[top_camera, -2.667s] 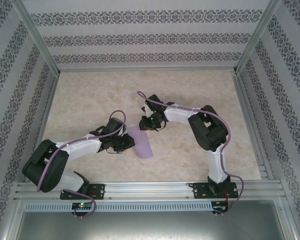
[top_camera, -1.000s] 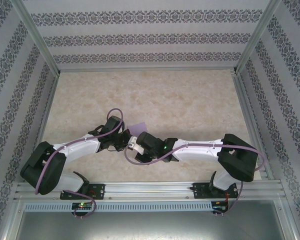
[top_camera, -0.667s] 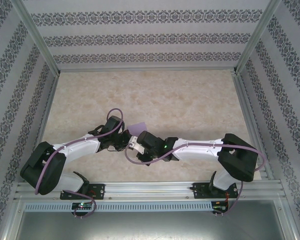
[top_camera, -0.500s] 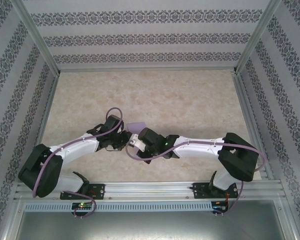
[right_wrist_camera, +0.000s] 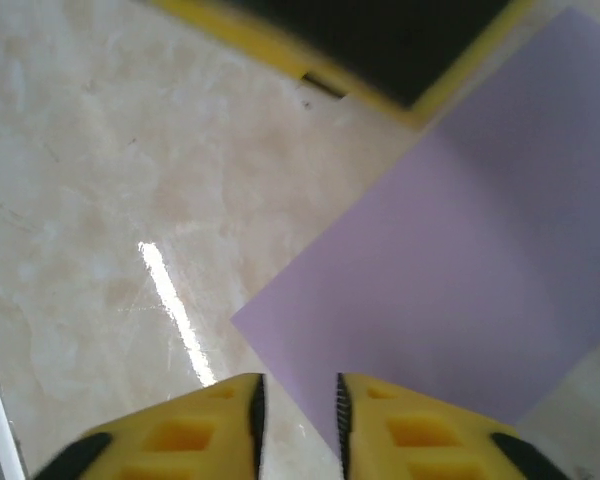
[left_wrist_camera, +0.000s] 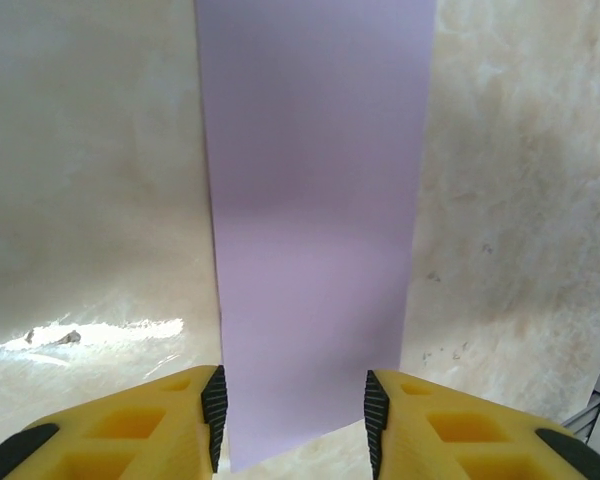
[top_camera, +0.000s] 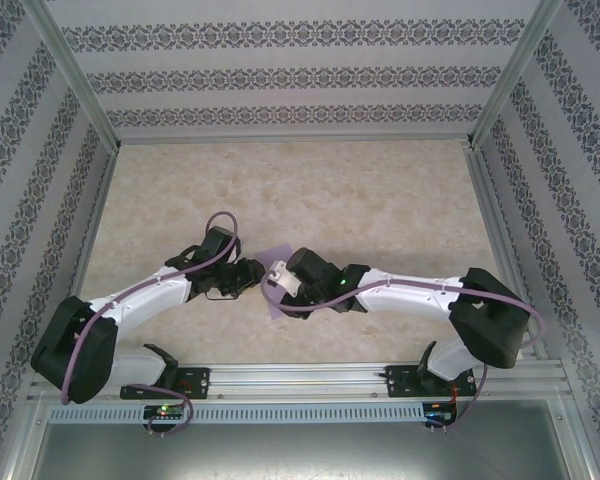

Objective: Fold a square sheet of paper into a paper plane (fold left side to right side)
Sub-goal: Third fold the triangle at the center of the table.

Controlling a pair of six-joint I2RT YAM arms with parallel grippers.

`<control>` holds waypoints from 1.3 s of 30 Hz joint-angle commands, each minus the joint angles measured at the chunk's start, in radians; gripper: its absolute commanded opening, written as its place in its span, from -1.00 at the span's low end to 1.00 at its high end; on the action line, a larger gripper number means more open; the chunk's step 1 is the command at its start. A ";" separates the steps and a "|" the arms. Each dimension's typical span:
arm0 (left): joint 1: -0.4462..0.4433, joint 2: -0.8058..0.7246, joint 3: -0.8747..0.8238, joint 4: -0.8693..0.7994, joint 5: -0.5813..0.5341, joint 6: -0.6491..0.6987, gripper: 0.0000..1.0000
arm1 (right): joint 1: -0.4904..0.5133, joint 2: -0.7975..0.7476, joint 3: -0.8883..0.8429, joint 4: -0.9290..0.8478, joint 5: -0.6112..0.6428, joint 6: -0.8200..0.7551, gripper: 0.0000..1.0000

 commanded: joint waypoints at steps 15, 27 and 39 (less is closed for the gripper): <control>-0.042 0.077 -0.074 0.171 0.053 -0.085 0.04 | -0.304 0.326 0.218 -0.040 -0.420 0.324 -0.33; -0.066 0.123 -0.046 0.158 0.045 -0.075 0.10 | -0.328 0.342 0.169 -0.095 -0.321 0.334 -0.35; -0.094 0.176 -0.024 0.181 0.041 -0.084 0.07 | -0.344 0.398 0.172 -0.135 -0.324 0.312 -0.38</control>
